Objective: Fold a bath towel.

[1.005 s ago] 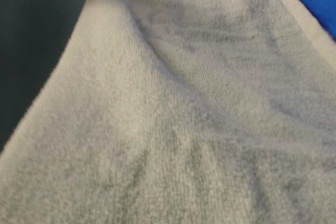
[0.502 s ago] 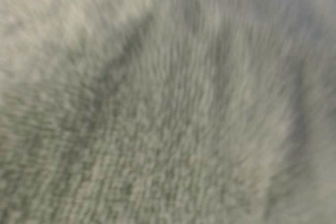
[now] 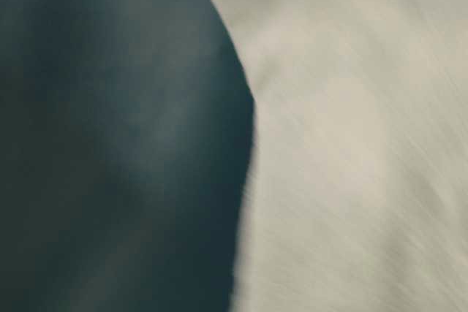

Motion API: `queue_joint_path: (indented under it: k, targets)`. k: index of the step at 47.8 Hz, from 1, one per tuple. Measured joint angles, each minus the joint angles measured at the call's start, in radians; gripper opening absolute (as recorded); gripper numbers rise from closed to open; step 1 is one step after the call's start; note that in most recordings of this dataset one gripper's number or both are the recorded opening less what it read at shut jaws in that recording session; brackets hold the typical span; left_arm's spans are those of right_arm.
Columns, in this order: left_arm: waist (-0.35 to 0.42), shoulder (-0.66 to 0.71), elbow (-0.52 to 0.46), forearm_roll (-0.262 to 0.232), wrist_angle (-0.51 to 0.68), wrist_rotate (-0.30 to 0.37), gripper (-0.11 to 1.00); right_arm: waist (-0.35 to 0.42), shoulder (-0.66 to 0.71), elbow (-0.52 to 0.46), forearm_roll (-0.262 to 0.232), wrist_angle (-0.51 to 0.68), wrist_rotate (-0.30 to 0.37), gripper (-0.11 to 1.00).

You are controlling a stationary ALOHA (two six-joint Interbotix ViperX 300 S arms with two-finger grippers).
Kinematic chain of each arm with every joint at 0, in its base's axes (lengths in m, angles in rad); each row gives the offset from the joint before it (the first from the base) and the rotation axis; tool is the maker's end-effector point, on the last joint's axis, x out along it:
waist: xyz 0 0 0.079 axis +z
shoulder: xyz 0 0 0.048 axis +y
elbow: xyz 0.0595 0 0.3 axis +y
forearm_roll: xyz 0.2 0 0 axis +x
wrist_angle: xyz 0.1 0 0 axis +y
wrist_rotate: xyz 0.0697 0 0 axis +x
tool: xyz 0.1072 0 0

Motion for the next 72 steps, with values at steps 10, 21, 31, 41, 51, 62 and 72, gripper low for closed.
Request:
queue_joint_path:
  k: [10,21,31,41,51,62,72]
  targets:
    - [0.054,-0.135,0.308,0.0,-0.051,-0.129,0.09,-0.232,0.196,0.028,0.0,-0.35,-0.006,0.18]
    - [0.083,-0.216,0.474,0.0,-0.179,-0.146,0.09,-0.322,0.387,-0.005,-0.066,-0.555,-0.006,0.18]
    - [0.103,-0.229,0.534,0.0,-0.245,-0.143,0.09,-0.344,0.488,-0.098,-0.163,-0.621,-0.008,0.18]
    - [0.106,-0.23,0.548,0.0,-0.247,-0.14,0.09,-0.356,0.534,-0.166,-0.275,-0.637,-0.008,0.18]
    - [0.107,-0.233,0.548,0.0,-0.247,-0.135,0.41,-0.359,0.543,-0.17,-0.291,-0.653,-0.006,0.63]
    - [0.107,-0.29,0.571,-0.031,-0.186,-0.141,0.81,-0.357,0.477,-0.084,-0.233,-0.594,-0.005,0.63]
    - [0.107,-0.387,0.591,-0.034,-0.163,-0.144,0.8,-0.278,0.279,0.051,-0.084,-0.522,-0.005,0.64]
